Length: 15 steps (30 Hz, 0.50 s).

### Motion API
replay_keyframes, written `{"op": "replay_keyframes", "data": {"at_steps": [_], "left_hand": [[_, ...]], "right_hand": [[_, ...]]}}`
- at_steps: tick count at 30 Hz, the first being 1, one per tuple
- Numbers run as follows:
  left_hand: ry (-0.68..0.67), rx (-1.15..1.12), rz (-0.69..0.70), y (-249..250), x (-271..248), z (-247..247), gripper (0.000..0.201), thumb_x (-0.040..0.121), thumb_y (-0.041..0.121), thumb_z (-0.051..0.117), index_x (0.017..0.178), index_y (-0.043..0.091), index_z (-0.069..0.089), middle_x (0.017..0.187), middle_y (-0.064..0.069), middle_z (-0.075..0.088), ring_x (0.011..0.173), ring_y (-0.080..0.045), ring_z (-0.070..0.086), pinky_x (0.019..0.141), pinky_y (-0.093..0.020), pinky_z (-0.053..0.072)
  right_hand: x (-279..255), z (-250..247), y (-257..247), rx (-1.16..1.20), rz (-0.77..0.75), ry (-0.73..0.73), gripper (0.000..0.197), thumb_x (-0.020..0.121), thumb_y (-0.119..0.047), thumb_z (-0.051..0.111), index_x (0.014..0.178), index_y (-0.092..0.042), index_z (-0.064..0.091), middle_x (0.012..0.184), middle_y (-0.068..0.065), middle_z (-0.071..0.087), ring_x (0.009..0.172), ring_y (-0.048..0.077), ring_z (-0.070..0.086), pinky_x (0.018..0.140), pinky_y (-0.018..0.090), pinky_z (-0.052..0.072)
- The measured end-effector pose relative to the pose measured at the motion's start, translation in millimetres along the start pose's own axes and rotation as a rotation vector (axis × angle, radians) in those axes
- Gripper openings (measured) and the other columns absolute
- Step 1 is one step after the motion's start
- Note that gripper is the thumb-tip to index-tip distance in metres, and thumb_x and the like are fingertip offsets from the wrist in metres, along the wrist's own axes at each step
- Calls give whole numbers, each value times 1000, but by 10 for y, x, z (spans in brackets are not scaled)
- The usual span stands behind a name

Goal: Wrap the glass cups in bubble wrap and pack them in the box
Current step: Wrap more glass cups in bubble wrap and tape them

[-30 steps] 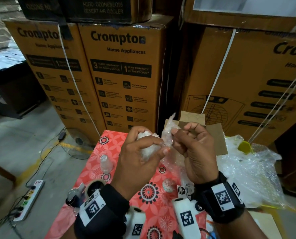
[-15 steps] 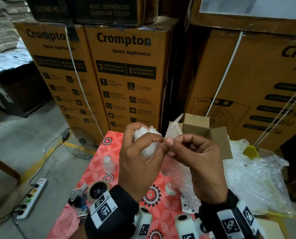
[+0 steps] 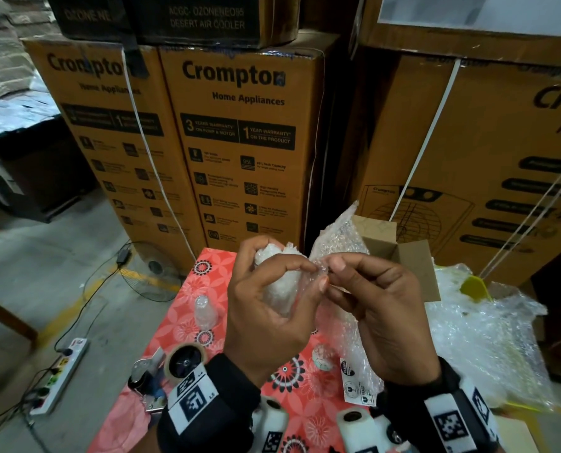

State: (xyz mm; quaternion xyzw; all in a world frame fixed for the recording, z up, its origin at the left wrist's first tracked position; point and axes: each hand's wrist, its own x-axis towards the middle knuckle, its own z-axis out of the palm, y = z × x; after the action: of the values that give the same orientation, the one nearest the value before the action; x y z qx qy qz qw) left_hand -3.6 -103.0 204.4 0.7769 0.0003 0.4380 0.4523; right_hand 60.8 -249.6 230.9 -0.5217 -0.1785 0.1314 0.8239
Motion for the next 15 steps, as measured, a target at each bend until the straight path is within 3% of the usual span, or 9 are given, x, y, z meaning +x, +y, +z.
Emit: {"op": "replay_keyframes", "data": {"at_steps": [4,7,9,12,15], "left_hand": [[19,-61,-49,23,21,7,6,88,18,84,92,19,81,104,-7,67,121,-22,57,99,-25,46],[21,-103,-79,21,24,0,3,91,18,81,93,21,81,106,5,67,122,-25,58,97,-38,54],[21,-141,-106,26,33,-4,3,93,19,79,94,21,81,109,1,65,120,-29,60,97,-43,55],[19,-169,-125,52,49,-4,5,94,18,76,95,19,81,109,-9,64,118,-29,61,99,-38,53],[14,-194,-139,78,61,-6,5,94,17,76,95,19,81,109,-9,65,117,-29,62,99,-33,53]], "right_hand": [[-13,9,-10,55,10,-8,15,93,-4,66,99,6,76,97,23,78,92,30,79,75,27,62],[-12,-2,-10,76,22,-15,19,96,-4,64,105,10,74,102,29,76,95,35,77,83,35,64],[-10,4,-17,90,21,-15,22,90,-6,71,105,9,74,103,31,75,95,36,77,86,38,64],[-17,16,-20,71,-5,-33,28,78,-7,80,102,7,76,103,31,75,95,37,77,88,41,64],[-24,-7,9,-14,-56,-38,28,77,-2,82,104,5,78,103,28,77,97,40,76,86,38,64]]}}
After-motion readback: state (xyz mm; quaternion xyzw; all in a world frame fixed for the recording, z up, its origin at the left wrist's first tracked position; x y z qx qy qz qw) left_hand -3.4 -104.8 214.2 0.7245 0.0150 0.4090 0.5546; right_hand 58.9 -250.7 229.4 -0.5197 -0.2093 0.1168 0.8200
